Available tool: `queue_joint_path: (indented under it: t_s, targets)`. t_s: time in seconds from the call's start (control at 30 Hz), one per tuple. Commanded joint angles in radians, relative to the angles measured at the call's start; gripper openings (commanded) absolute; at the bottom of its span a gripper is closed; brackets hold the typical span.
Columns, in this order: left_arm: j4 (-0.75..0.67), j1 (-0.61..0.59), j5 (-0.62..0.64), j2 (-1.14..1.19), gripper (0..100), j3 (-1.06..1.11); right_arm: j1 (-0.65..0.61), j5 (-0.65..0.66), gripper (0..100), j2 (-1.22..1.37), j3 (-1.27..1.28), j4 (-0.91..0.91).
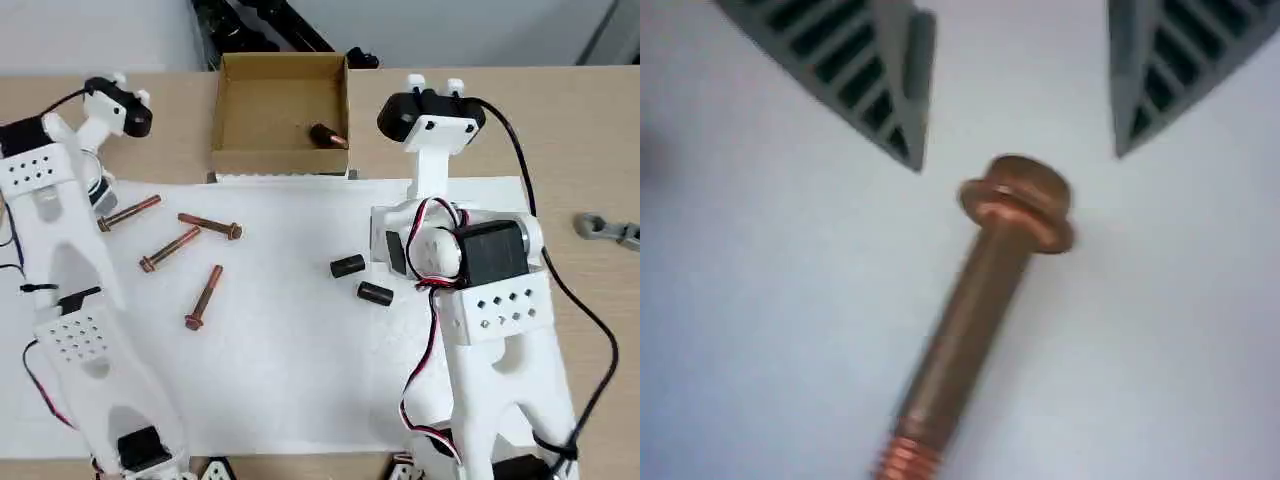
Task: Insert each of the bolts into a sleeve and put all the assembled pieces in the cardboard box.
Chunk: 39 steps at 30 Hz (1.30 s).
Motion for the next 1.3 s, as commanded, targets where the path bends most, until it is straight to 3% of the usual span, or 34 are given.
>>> queue_joint_path:
  t_s: [0.0,0.83,1.27]
  targets:
    - [0.026,0.006,-0.014,-0.017,12,0.016,-0.007,-0.005,0.5,-0.019,-0.005,-0.001]
    - [-0.034,-0.005,-0.054,-0.002,12,0.058,-0.002,-0.008,0.5,-0.019,-0.003,-0.001]
    - [-0.069,0.002,-0.057,0.126,12,-0.018,-0.002,-0.009,0.5,-0.019,-0.003,-0.001]
